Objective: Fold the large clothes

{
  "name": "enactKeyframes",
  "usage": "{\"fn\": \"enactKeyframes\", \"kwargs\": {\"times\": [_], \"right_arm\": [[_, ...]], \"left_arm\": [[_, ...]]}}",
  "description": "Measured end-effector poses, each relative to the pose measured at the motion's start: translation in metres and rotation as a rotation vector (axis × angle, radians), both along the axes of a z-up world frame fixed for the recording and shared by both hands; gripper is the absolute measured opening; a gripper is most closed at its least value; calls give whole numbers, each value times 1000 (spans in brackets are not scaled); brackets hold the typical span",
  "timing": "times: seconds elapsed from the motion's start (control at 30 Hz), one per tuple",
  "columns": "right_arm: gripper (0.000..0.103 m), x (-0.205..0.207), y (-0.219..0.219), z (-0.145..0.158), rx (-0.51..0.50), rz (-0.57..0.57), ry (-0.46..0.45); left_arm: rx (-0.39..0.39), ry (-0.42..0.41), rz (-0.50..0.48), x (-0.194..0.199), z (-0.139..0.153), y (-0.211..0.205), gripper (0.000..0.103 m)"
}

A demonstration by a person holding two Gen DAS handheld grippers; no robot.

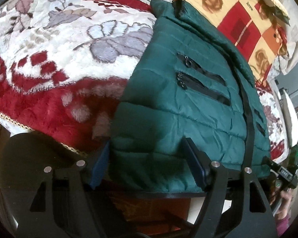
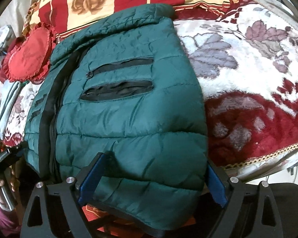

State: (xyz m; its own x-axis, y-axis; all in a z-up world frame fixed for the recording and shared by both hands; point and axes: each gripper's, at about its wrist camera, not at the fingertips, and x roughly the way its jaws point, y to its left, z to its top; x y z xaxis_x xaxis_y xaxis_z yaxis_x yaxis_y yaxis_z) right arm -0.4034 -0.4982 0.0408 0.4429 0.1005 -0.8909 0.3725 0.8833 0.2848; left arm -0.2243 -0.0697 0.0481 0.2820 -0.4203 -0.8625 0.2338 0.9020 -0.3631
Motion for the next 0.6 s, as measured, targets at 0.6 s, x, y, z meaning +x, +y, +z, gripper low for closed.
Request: {"fn": "enactKeyframes", "kwargs": {"times": [0.6], "right_arm": [[86, -3, 1, 7, 101, 27, -37]], "left_arm": [[-38, 64, 11, 5, -14, 0, 73]]}}
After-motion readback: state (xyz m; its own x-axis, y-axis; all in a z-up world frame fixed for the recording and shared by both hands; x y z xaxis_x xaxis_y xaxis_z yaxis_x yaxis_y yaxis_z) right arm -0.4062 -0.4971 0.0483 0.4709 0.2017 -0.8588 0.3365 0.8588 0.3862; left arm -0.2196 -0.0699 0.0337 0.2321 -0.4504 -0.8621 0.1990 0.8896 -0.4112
